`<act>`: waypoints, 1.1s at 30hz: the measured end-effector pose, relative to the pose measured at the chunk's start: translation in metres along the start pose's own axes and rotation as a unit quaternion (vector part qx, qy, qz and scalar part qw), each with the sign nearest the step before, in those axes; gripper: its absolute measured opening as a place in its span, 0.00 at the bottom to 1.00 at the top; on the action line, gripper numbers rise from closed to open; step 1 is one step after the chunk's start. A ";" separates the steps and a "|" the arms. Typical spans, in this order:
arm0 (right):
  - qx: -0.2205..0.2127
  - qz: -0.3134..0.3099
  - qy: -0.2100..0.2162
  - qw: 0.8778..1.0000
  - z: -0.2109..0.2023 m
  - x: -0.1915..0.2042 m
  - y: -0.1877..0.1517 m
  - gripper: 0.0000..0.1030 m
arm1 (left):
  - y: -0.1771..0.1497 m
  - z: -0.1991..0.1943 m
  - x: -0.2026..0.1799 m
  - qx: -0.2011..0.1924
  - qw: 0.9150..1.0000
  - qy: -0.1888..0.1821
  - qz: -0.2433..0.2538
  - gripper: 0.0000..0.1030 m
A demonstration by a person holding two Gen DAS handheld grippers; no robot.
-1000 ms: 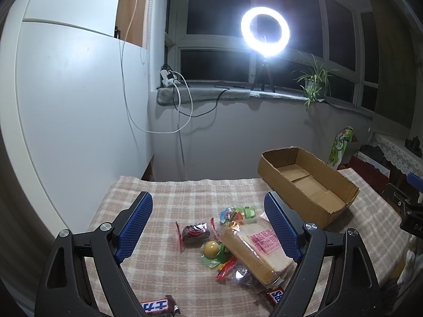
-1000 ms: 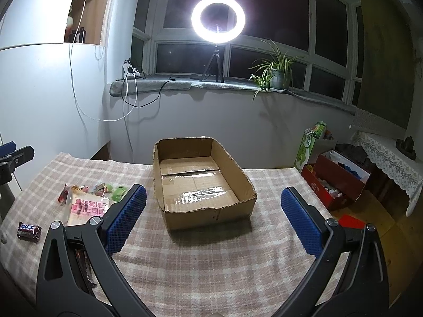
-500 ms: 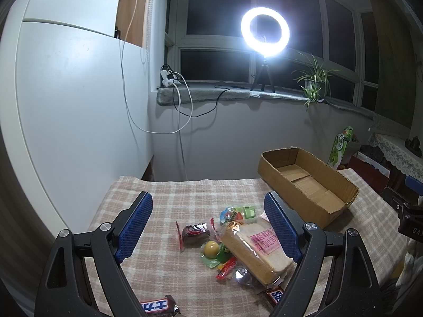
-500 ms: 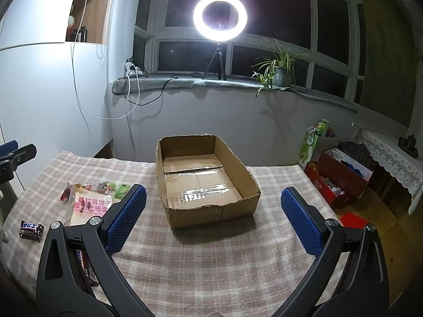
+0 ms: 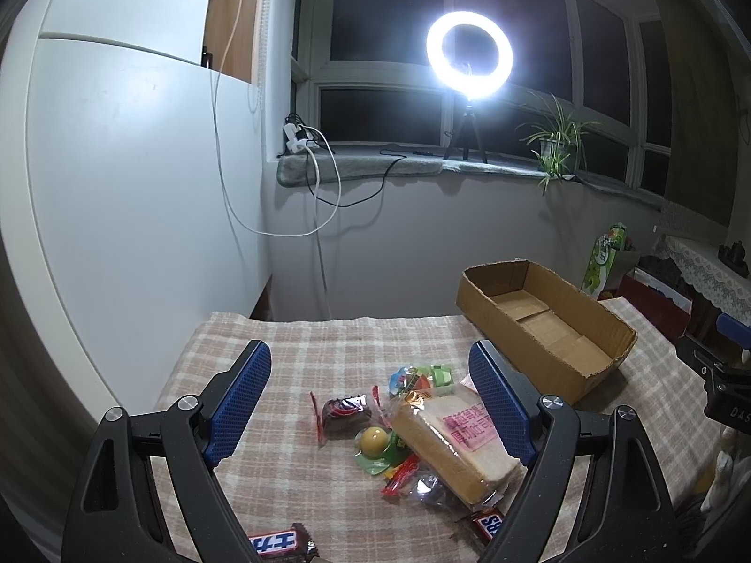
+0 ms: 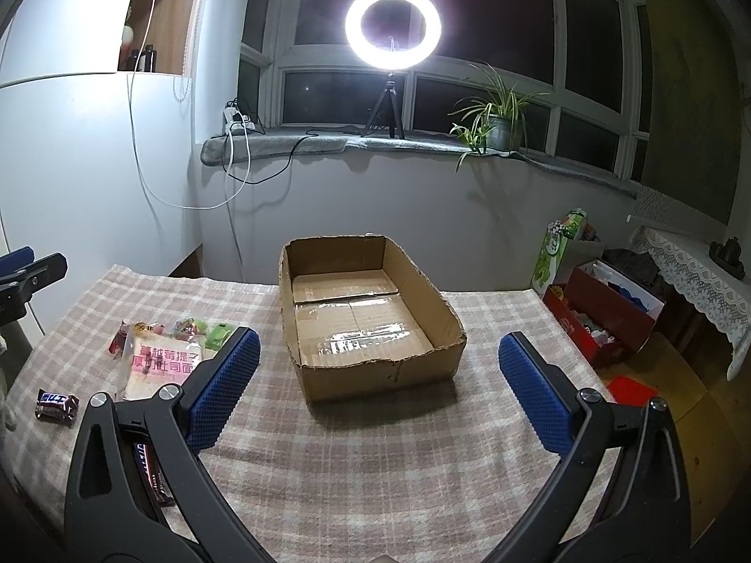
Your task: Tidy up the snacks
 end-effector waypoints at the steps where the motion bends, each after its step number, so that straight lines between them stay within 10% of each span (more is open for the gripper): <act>1: -0.001 0.000 -0.001 1.000 0.000 0.000 0.000 1.00 | 0.000 0.000 0.000 0.000 1.000 0.000 0.000 0.84; 22: 0.017 0.001 0.022 1.000 0.006 0.011 -0.011 1.00 | -0.006 0.003 0.003 0.004 1.000 -0.003 -0.001 0.84; 33: 0.066 0.032 0.217 0.973 0.021 0.075 -0.023 1.00 | -0.030 0.027 0.022 0.063 0.993 -0.066 -0.079 0.84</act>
Point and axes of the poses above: each gripper's, at about its wrist camera, not at the fingertips, and z roughly the way its jaws point, x to its left, y to its top, the point moved 10 cm from there along z, roughly the way its jaws point, and after that the axes turned 2 degrees about -z, right-handed, at the moved point
